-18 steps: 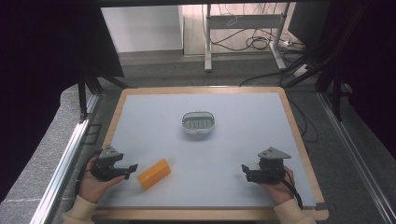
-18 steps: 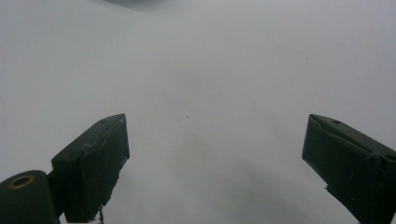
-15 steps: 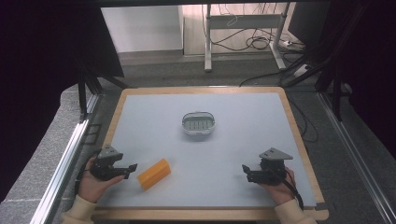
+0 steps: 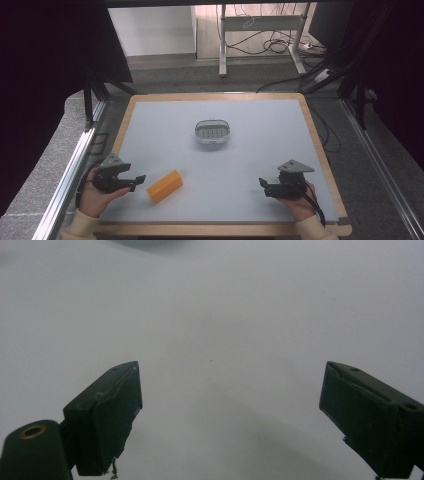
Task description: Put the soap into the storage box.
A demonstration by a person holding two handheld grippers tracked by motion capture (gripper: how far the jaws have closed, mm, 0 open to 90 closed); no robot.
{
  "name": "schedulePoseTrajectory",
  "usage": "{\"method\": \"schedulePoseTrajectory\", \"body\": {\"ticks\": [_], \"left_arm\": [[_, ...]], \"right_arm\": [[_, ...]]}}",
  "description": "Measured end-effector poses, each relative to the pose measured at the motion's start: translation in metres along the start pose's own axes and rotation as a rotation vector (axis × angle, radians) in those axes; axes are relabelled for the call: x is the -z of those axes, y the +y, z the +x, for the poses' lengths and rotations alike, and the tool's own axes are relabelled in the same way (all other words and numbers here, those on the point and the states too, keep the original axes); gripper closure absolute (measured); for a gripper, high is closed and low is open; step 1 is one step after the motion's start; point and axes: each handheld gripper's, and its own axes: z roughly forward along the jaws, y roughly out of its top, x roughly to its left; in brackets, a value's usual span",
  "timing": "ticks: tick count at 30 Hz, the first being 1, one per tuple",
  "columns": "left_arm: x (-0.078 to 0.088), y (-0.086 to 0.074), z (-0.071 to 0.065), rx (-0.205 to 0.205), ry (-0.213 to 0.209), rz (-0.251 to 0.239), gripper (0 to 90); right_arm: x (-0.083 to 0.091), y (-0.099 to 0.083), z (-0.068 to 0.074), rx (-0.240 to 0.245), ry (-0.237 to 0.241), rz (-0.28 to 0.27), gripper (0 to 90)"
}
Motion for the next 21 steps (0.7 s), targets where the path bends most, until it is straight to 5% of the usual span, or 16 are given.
{"method": "schedulePoseTrajectory", "body": {"ticks": [21], "left_arm": [[0.0053,0.0073,-0.0018,-0.014,0.01,0.003,25.1]], "right_arm": [[-0.0007,-0.0018,-0.0026,0.021,-0.012,0.024,11.8]]}}
